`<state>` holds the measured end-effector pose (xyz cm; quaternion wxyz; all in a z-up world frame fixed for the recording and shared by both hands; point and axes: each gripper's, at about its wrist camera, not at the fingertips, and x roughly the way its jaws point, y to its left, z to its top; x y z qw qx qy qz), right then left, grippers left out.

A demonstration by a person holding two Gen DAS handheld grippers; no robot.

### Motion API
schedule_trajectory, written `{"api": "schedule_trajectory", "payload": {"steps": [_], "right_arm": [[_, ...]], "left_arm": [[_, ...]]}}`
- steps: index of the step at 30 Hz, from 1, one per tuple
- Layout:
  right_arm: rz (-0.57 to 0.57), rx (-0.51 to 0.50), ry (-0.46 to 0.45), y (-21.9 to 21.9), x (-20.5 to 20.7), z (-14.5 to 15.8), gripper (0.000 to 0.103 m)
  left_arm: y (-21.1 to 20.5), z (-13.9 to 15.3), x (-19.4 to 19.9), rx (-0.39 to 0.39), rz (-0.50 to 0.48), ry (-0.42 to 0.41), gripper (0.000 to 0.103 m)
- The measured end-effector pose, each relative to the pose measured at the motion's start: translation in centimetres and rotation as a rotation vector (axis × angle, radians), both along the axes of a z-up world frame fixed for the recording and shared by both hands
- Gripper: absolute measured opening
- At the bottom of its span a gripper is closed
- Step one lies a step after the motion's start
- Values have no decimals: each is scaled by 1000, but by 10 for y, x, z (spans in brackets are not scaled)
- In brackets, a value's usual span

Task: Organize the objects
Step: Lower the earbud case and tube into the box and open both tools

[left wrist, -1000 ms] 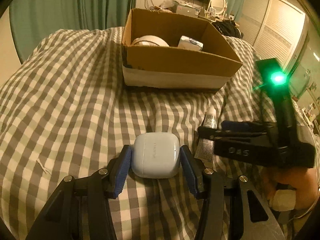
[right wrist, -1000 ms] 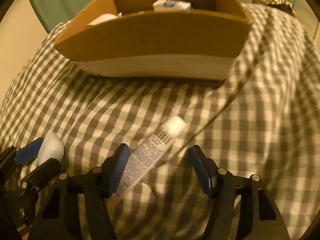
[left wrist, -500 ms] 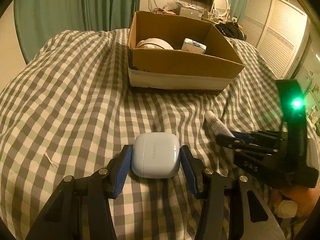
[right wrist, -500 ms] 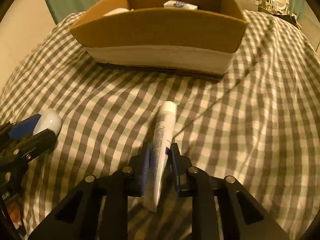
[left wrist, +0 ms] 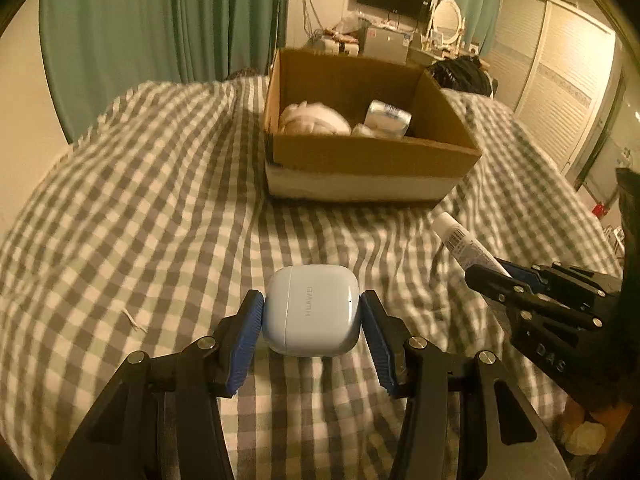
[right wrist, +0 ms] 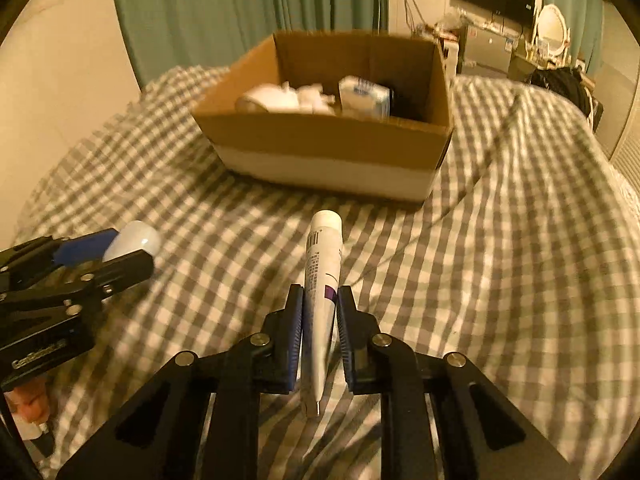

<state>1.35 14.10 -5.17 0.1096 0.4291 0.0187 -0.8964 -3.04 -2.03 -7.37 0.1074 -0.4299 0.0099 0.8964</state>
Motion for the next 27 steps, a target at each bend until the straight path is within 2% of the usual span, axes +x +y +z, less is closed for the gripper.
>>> {"api": "schedule_trajectory", "payload": {"steps": [8,15,21,27], "right_arm": [[29,-45,140,-10,-7,64,16],[57,-50,262,-13,-27,124,16],[57,-45,327,-11,-67,157,16],[47,-62,347,-10,-118,169,16]], "left_arm": [[14,55,-10,11,-33,100,51],[25,108,-39,22,-64,205,51],[30,131,-83,30,-65,255,51],[40,136,-136,27,-48,282,51]]}}
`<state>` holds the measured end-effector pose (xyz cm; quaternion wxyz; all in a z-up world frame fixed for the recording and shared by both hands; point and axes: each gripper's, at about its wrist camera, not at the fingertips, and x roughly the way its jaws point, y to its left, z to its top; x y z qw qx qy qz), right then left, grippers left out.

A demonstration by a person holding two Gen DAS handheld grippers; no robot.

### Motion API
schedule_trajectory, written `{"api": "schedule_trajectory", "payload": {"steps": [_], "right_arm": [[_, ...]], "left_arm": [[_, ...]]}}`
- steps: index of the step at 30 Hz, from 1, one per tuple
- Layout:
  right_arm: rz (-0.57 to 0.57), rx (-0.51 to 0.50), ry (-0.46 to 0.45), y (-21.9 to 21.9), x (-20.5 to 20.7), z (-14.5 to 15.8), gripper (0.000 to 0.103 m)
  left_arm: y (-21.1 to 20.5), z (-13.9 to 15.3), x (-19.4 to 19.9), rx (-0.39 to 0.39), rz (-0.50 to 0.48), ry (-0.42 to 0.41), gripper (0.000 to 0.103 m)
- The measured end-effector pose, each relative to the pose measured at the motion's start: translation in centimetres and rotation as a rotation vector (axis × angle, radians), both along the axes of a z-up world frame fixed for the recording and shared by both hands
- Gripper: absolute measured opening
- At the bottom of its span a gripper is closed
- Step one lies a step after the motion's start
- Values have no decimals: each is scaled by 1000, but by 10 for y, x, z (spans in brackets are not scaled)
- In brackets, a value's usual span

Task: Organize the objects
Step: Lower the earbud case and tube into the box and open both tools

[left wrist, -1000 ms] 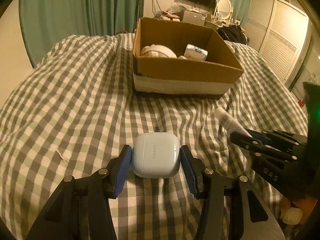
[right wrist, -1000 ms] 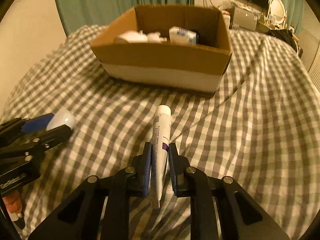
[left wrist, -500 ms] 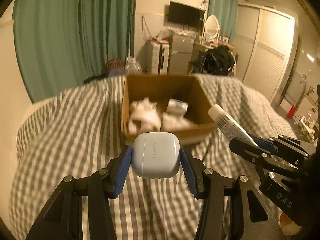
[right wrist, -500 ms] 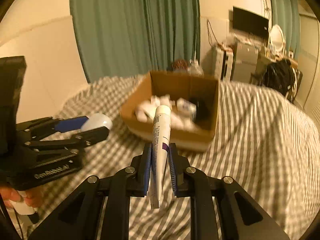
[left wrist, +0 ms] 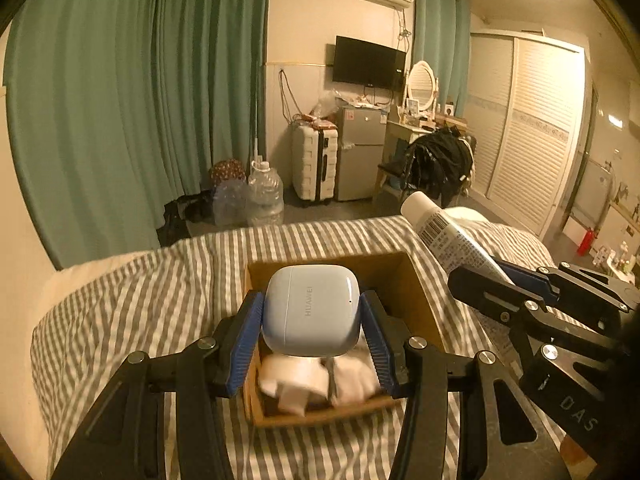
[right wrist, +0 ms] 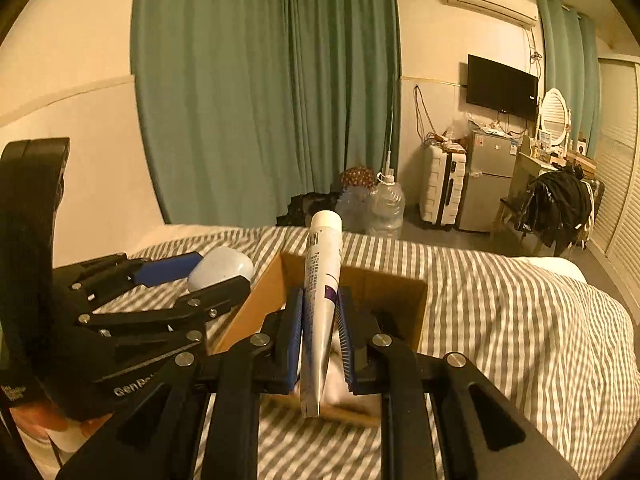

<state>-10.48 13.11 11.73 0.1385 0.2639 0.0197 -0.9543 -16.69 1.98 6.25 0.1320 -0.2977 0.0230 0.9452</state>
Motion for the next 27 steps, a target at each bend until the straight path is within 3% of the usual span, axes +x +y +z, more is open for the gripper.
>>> {"api": "schedule_trajectory", "payload": {"steps": [6,14,21,27], "right_arm": [[-40,-45,-23,8,-52,-12,16],[-105,-65,-184,26,-99,-84,16],[-143,-46,-266,37,-113,-121,16],[-143,-24,-290,37,-111,-133,17]], "left_arm": [[2,-26,-46,27,31,-34,51],[6,-84,-76,-14,3,-146,51],[15,-108,-81,-66,13,-144,51],[23,-120,-75,-78,1,-132,51]]}}
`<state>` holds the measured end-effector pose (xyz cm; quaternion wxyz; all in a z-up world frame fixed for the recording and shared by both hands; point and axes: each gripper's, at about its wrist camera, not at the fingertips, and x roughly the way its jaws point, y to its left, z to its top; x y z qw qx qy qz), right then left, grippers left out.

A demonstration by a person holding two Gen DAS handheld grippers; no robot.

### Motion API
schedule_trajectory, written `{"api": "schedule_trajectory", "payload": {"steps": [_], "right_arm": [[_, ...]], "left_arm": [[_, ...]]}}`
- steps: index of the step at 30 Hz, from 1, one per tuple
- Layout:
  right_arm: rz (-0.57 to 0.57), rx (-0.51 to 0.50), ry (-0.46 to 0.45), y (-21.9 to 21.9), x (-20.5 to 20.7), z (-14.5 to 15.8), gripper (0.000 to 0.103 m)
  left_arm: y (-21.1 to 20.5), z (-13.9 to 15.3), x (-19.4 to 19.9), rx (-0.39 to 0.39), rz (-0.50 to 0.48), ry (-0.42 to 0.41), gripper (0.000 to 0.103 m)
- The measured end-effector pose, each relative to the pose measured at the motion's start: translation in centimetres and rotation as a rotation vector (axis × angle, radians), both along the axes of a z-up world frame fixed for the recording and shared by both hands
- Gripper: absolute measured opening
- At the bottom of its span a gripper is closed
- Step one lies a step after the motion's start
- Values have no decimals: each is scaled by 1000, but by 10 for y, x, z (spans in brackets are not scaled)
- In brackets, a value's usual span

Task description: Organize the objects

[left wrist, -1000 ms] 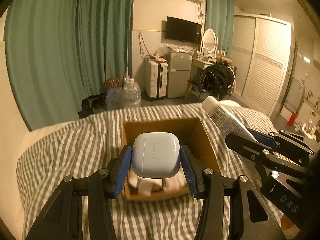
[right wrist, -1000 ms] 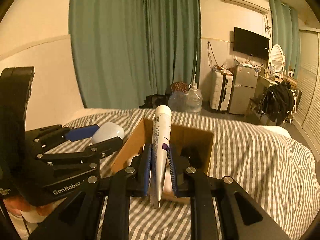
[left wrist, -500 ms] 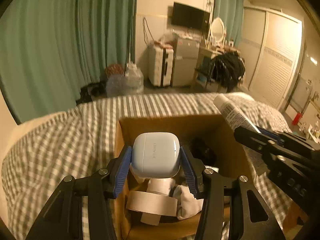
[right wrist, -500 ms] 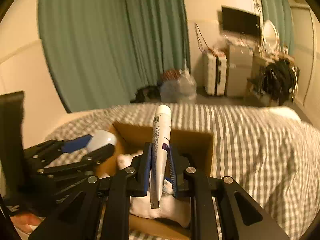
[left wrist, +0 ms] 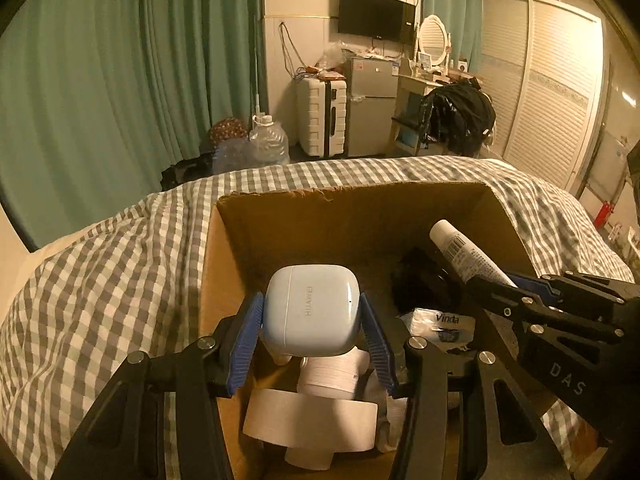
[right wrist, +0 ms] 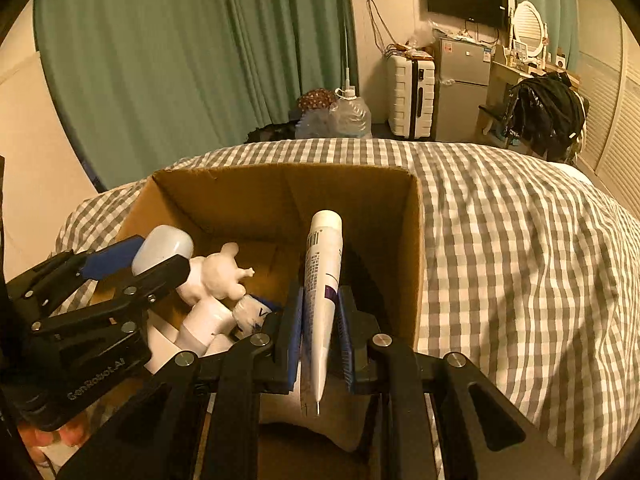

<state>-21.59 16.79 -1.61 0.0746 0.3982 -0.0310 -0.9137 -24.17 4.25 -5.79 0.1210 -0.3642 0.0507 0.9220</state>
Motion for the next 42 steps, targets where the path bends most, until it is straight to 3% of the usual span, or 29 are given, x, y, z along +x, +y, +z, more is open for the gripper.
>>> {"api": "schedule_trajectory", "payload": {"steps": [5,7,9,12,15,20,24,30,35,38,42], "right_arm": [[-7,-10,-5,-1,6,0,18],[-12,-14,0,-1,8,2,36],[-20,-20,11,0,9,7,44],[-27,-27,31,1,10,14,45],[-36,-33,59,3,13,26,46],[-58,-51,136,11,28,58,57],[-72,-37,206,14,47,81,66],[-86,-25,286,21,83,107,76],[-74,2,347,18,112,123,83],[-70,17,370,16,131,127,85],[-66,28,383,20,147,126,87]], "left_arm": [[0,-7,-4,-12,-1,-27,53],[-1,-5,-4,-9,5,-15,68],[-2,1,-1,5,1,8,73],[-1,13,7,-8,12,54,85],[-3,26,12,-4,11,79,86],[-9,54,26,29,10,119,88],[-14,81,51,72,2,175,97],[-19,110,95,88,18,283,99],[-21,122,124,100,7,316,101],[-25,123,136,95,3,295,102],[-36,124,149,94,48,295,102]]}}
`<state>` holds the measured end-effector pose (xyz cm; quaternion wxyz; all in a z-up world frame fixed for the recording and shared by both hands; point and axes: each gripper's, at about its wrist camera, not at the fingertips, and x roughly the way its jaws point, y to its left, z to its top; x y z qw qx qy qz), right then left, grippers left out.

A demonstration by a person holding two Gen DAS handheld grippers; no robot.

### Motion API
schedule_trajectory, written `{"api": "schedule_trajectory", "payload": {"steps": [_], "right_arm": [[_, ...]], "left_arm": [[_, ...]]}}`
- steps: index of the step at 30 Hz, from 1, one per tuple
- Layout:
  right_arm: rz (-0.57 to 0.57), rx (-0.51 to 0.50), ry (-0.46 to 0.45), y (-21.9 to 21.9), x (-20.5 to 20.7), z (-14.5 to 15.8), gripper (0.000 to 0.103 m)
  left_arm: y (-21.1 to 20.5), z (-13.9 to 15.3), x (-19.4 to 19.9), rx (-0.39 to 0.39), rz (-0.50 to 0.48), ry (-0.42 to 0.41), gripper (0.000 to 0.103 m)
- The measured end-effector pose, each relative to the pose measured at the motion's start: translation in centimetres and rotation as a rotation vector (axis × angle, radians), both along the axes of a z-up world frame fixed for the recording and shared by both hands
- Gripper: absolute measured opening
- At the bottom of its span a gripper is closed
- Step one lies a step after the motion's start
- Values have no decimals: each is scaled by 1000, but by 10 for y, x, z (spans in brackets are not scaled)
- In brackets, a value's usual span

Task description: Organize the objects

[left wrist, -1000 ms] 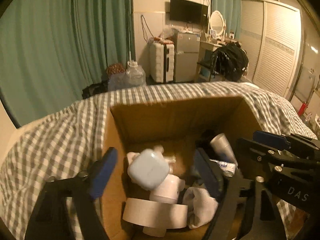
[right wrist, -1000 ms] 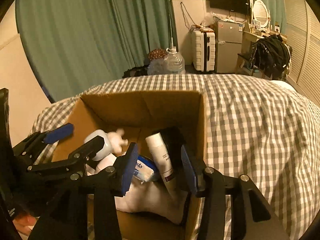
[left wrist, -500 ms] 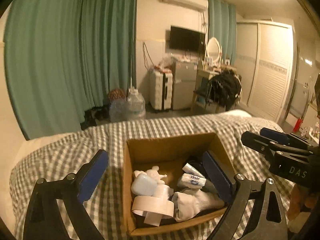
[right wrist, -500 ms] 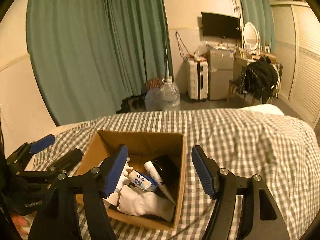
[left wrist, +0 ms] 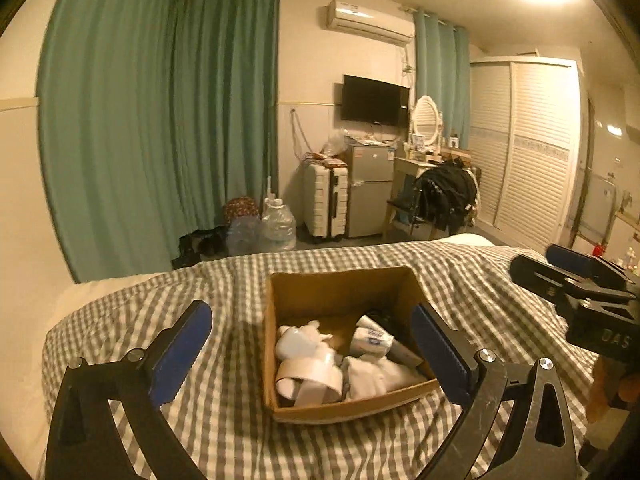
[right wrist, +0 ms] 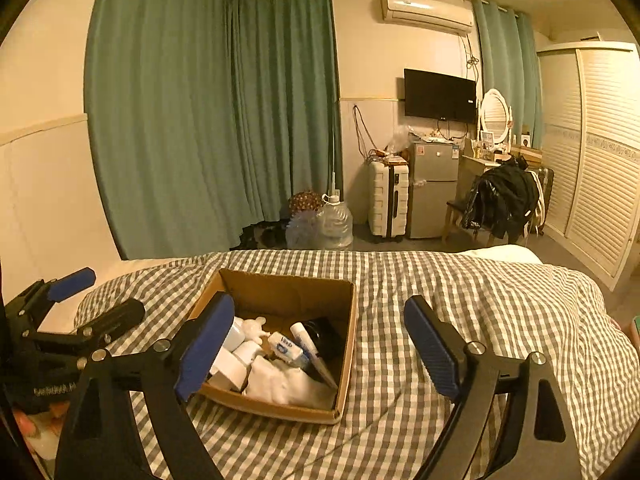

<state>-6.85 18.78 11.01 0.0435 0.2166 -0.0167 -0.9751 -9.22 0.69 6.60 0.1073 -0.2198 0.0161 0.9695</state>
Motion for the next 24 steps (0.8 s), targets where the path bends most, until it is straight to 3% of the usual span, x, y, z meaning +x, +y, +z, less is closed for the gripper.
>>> {"api": "schedule_trajectory", "payload": {"steps": [7,13,17,24], "right_arm": [[23,-24,12,4,33,-11,91],[-49,20,35,10,49,-36,95],[-51,13,-10,11,41,-46,96],[-48,45,17,2,49,-47,97]], "left_arm": [[-10,-12,28,13,39,10,102],[-11,-35,52,-9,80,35,102],[-8,-46,51,-26,60,5,102],[-11,-48,49,-17,72,-5,103]]}}
